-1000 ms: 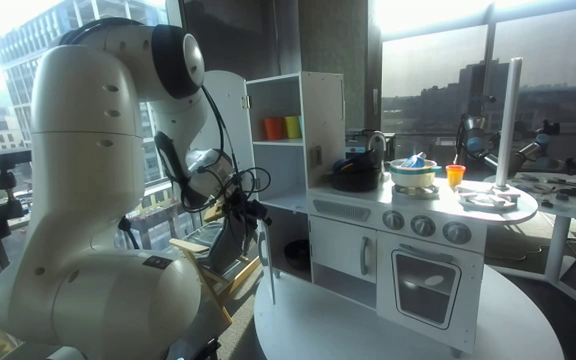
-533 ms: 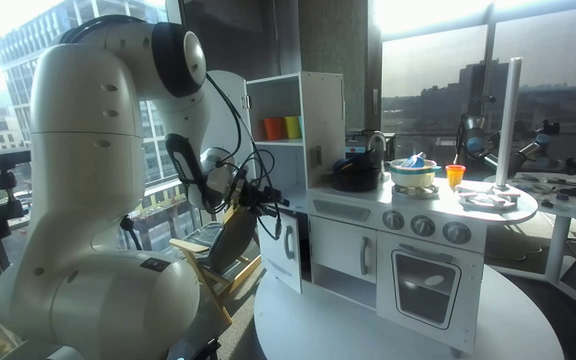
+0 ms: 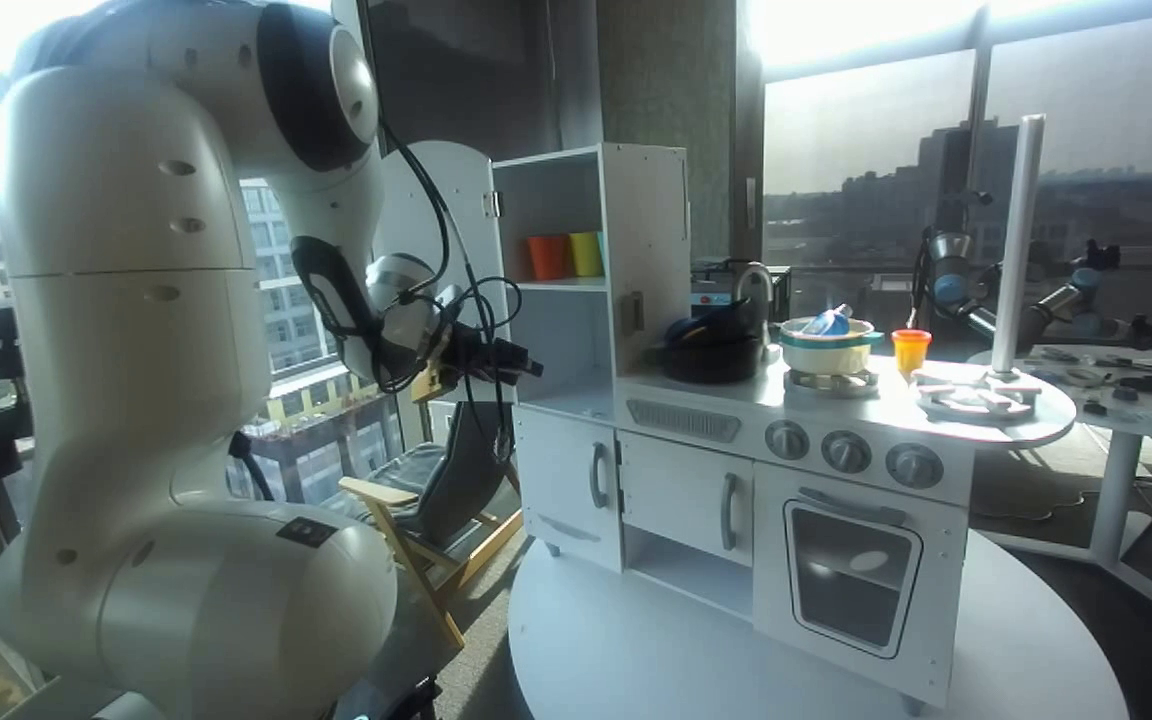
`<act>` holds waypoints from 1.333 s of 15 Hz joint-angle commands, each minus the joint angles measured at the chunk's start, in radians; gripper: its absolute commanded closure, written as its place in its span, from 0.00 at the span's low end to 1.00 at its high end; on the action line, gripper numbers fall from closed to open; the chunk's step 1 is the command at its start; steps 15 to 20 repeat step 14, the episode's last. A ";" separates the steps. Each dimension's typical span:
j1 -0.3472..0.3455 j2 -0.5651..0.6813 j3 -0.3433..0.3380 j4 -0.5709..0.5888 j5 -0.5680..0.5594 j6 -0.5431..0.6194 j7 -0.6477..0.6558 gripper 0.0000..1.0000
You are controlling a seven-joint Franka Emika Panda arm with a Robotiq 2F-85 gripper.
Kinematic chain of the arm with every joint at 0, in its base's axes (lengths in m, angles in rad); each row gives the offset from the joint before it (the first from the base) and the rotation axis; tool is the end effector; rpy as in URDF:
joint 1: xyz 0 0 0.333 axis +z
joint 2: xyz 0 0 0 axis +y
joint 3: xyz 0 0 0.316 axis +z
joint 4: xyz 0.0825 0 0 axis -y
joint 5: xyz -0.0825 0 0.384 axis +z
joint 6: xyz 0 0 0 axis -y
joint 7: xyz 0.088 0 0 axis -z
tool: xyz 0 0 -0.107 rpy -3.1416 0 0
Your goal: Close the doors to the compartments on the cabinet
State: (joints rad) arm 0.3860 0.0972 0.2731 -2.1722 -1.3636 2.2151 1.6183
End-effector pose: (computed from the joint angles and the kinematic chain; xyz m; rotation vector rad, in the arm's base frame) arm 0.4620 0.3155 0.3651 2.4247 -0.0399 1.2005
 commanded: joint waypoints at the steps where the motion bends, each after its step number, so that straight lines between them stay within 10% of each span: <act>1: -0.028 -0.131 0.030 -0.034 0.104 0.147 -0.019 0.00; 4: -0.033 -0.209 0.023 -0.057 0.264 0.309 -0.094 0.00; 10: -0.028 -0.330 0.029 -0.126 0.671 0.240 -0.442 0.00; 20: -0.053 -0.406 0.042 -0.176 0.769 0.199 -0.511 0.00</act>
